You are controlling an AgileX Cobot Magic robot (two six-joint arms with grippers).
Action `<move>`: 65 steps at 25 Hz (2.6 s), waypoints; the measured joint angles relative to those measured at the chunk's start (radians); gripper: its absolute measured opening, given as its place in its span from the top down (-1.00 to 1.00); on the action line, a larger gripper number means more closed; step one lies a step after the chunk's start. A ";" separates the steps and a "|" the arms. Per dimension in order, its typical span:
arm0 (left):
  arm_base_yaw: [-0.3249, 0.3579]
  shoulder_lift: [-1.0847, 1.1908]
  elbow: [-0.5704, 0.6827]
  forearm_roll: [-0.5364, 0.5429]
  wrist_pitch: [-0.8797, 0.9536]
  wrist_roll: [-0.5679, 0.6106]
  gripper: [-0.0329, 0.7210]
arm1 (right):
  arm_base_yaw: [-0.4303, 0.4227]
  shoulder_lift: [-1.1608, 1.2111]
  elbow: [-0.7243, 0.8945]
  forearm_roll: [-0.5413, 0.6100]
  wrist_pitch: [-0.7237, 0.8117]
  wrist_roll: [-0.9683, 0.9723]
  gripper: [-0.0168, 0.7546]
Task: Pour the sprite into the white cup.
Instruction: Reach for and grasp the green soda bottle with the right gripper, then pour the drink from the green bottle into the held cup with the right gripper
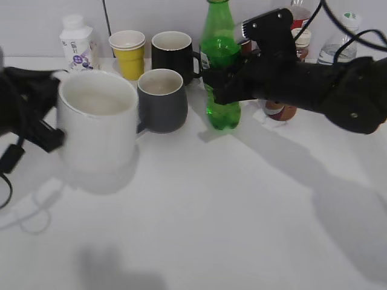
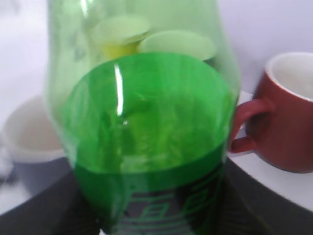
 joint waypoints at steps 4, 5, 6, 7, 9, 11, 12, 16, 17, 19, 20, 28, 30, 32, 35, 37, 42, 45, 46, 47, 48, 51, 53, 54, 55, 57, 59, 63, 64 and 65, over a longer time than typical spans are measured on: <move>-0.110 0.000 0.000 -0.012 0.033 0.002 0.80 | 0.000 -0.122 0.006 -0.241 0.089 0.000 -0.07; -0.134 0.000 0.000 -0.024 0.035 0.002 0.80 | 0.002 -0.156 0.006 -0.286 0.100 -0.007 -0.07; -0.155 0.000 0.000 -0.036 0.036 0.002 0.80 | 0.005 -0.181 0.006 -0.332 0.109 -0.021 -0.07; -0.173 0.000 0.000 -0.041 0.036 0.002 0.80 | 0.011 -0.207 0.006 -0.372 0.118 -0.038 -0.07; -0.196 0.000 0.000 -0.050 0.036 0.002 0.80 | 0.029 -0.242 0.006 -0.418 0.144 -0.102 -0.07; -0.206 0.000 0.000 -0.059 0.036 0.002 0.80 | 0.056 -0.259 0.006 -0.439 0.175 -0.186 -0.07; -0.208 0.000 0.000 -0.068 0.037 0.002 0.80 | 0.070 -0.261 0.006 -0.444 0.191 -0.240 -0.07; -0.208 0.000 0.000 -0.091 0.040 0.002 0.80 | 0.112 -0.261 0.006 -0.447 0.231 -0.437 -0.07; -0.208 0.000 0.000 -0.091 0.043 0.002 0.80 | 0.118 -0.261 0.006 -0.446 0.231 -0.477 -0.07; -0.208 0.000 0.000 -0.091 0.043 0.002 0.80 | 0.123 -0.261 0.006 -0.433 0.236 -0.547 -0.07; -0.208 0.000 0.000 -0.091 0.043 0.002 0.80 | 0.124 -0.261 0.006 -0.417 0.243 -0.587 -0.07; -0.208 0.000 0.000 -0.091 0.043 0.002 0.80 | 0.126 -0.261 0.006 -0.333 0.277 -0.877 -0.07; -0.208 0.000 0.000 -0.091 0.043 0.002 0.80 | 0.126 -0.261 0.006 -0.328 0.275 -0.930 -0.07; -0.208 0.000 0.000 -0.091 0.043 0.002 0.80 | 0.126 -0.261 0.006 -0.313 0.264 -0.973 -0.07; -0.208 0.000 0.000 -0.091 0.043 0.002 0.80 | 0.126 -0.261 0.006 -0.241 0.237 -1.080 -0.07; -0.208 0.000 0.000 -0.091 0.043 0.002 0.80 | 0.126 -0.261 0.006 -0.176 0.220 -1.173 -0.07; -0.208 0.000 0.000 -0.091 0.043 0.002 0.80 | 0.126 -0.261 0.006 -0.030 0.179 -1.364 -0.07; -0.208 0.000 0.000 -0.092 0.043 0.002 0.80 | 0.126 -0.261 0.006 -0.009 0.131 -1.424 -0.07; -0.208 0.000 0.000 -0.092 0.043 0.002 0.80 | 0.126 -0.261 0.006 -0.008 0.125 -1.433 -0.07; -0.208 0.000 0.000 -0.092 0.043 0.002 0.80 | 0.126 -0.261 0.006 -0.005 0.124 -1.443 -0.07; -0.208 0.000 0.000 -0.092 0.043 0.002 0.80 | 0.126 -0.261 0.006 -0.003 0.123 -1.455 -0.07; -0.208 0.000 0.000 -0.092 0.043 0.002 0.80 | 0.126 -0.261 0.006 -0.002 0.123 -1.485 -0.07; -0.208 0.000 0.000 -0.092 0.043 0.002 0.80 | 0.126 -0.261 0.006 -0.002 0.123 -1.492 -0.07; -0.208 0.000 0.000 -0.092 0.043 0.002 0.80 | 0.126 -0.261 0.006 -0.002 0.122 -1.495 -0.07; -0.208 0.000 0.000 -0.092 0.043 0.002 0.80 | 0.126 -0.261 0.006 -0.002 0.121 -1.496 -0.07; -0.208 0.000 0.000 -0.092 0.044 0.002 0.80 | 0.126 -0.261 0.006 -0.002 0.115 -1.499 -0.07; -0.208 0.000 0.000 -0.092 0.046 0.002 0.80 | 0.126 -0.261 0.006 -0.002 0.109 -1.500 -0.07; -0.208 0.000 0.000 -0.092 0.049 0.002 0.80 | 0.126 -0.261 0.006 -0.002 0.102 -1.500 -0.07; -0.208 0.000 0.000 -0.092 0.050 0.002 0.80 | 0.126 -0.261 0.006 -0.002 0.101 -1.500 -0.07; -0.208 0.000 0.000 -0.092 0.050 0.002 0.80 | 0.126 -0.261 0.006 -0.002 0.101 -1.500 -0.07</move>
